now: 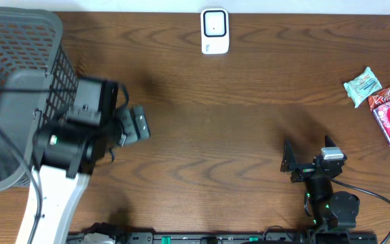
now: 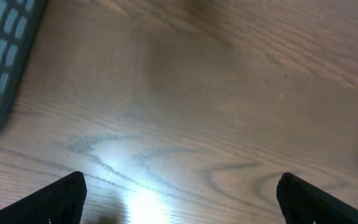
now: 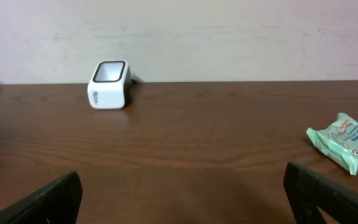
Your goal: Scan the item barcode
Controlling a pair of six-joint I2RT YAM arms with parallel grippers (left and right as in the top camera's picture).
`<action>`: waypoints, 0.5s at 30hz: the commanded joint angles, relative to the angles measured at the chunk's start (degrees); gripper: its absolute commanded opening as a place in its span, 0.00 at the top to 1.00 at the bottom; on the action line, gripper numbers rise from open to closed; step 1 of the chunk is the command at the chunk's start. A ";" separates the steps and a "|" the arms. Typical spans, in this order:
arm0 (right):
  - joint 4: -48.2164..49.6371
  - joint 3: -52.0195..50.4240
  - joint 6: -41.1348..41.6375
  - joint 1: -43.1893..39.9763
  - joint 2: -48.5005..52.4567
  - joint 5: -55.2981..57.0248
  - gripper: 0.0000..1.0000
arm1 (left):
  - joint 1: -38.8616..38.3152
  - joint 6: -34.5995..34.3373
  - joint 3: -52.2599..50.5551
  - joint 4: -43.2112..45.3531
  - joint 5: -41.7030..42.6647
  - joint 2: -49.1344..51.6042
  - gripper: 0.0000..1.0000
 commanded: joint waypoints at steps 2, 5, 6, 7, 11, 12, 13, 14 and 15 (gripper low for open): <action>-0.11 -0.22 0.55 0.92 -0.39 0.63 0.01 | 0.13 2.21 -9.03 5.44 -0.48 -6.75 0.02; -0.11 -0.22 0.55 0.92 -0.39 0.63 0.01 | 0.13 4.57 -16.52 13.77 -0.44 -12.24 0.02; -0.11 -0.22 0.55 0.92 -0.39 0.63 0.01 | 0.13 5.49 -19.34 16.81 -0.42 -14.40 0.02; -0.11 -0.22 0.57 0.92 -0.39 0.63 0.01 | 0.15 6.29 -22.12 19.65 -0.42 -16.55 0.02; -0.11 -0.22 0.57 0.92 -0.39 0.63 0.01 | 0.92 7.26 -32.09 28.94 -0.39 -24.94 0.02; -0.11 -0.22 0.57 0.92 -0.39 0.63 0.01 | 1.42 7.26 -34.40 30.86 -0.31 -27.12 0.02; -0.11 -0.22 0.57 0.92 -0.39 0.63 0.01 | 1.95 7.26 -36.33 32.57 -0.26 -29.05 0.02; -0.11 -0.22 0.55 0.92 -0.39 0.63 0.01 | 2.58 7.28 -38.53 34.47 -0.24 -31.30 0.02; -0.11 -0.22 0.55 0.92 -0.39 0.63 0.01 | 3.23 7.30 -40.65 36.24 -0.26 -33.57 0.02</action>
